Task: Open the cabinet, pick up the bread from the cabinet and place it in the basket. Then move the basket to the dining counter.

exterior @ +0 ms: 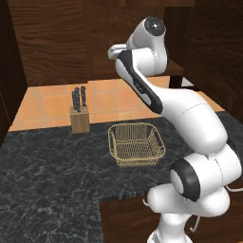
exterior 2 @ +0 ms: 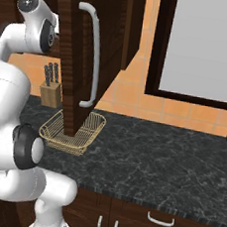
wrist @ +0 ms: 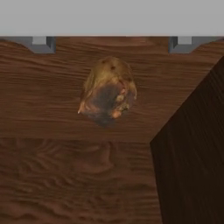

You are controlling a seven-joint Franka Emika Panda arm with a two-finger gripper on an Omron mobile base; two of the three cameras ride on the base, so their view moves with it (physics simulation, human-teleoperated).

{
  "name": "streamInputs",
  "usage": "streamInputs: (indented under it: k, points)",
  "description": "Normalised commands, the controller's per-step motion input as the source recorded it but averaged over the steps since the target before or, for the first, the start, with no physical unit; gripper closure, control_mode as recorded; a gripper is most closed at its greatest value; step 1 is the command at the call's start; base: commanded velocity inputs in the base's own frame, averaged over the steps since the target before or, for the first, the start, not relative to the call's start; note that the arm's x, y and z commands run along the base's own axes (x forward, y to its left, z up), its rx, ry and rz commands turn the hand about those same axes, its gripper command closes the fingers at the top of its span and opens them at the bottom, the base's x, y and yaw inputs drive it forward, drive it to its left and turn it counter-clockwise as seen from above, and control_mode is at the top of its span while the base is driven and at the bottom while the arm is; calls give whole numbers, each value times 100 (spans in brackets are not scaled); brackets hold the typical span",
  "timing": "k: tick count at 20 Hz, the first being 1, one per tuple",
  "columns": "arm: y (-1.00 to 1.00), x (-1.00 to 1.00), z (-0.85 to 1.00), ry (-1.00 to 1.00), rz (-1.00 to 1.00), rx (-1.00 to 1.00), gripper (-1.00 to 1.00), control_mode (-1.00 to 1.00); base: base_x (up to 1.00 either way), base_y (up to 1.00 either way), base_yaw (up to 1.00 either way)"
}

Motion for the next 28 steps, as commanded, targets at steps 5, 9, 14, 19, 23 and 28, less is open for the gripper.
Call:
streamInputs:
  k: [5,9,14,19,23,28]
  points:
    - [3,37,0,0,0,0,-100,-100,0,0,0]
    - [0,34,-1,4,0,0,-100,-100,0,0,0]
    - [0,14,-18,7,-3,-1,-100,-100,0,0,0]
    - [0,15,-23,4,-3,-2,-100,-100,0,0,0]
    - [0,12,-26,0,-1,-1,-100,-100,0,0,0]
    - [0,22,-3,0,0,0,-100,-100,0,0,0]
